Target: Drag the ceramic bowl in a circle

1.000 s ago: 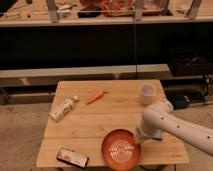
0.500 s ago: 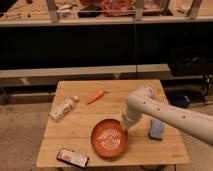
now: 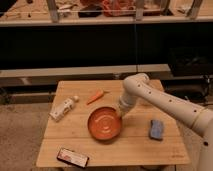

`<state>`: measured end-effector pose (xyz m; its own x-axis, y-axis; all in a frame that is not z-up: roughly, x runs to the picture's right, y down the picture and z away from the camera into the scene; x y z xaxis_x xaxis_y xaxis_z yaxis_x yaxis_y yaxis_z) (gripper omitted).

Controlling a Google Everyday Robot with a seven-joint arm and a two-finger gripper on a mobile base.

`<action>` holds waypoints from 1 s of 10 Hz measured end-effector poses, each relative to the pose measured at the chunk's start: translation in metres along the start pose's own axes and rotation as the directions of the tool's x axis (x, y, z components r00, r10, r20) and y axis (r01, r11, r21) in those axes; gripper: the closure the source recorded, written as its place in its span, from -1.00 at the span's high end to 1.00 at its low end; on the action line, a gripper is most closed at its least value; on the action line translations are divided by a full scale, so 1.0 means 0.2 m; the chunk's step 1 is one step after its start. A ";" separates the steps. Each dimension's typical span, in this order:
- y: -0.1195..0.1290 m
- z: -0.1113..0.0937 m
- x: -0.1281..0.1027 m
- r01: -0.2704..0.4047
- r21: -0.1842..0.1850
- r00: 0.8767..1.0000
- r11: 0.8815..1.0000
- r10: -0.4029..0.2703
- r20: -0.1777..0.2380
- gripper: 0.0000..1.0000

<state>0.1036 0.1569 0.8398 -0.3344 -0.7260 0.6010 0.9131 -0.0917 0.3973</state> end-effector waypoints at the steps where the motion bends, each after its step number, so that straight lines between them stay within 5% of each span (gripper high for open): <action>1: 0.05 -0.01 -0.02 -0.023 0.003 1.000 1.000 0.023 -0.003 -1.00; 6: 0.55 -0.12 -0.34 -0.218 0.010 0.976 0.976 0.218 -0.025 -1.00; 10: 0.72 -0.16 -0.66 -0.312 0.001 0.949 0.950 0.312 -0.038 -1.00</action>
<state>0.2872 0.2180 0.7946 -0.0235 -0.7434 0.6685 0.9716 0.1406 0.1905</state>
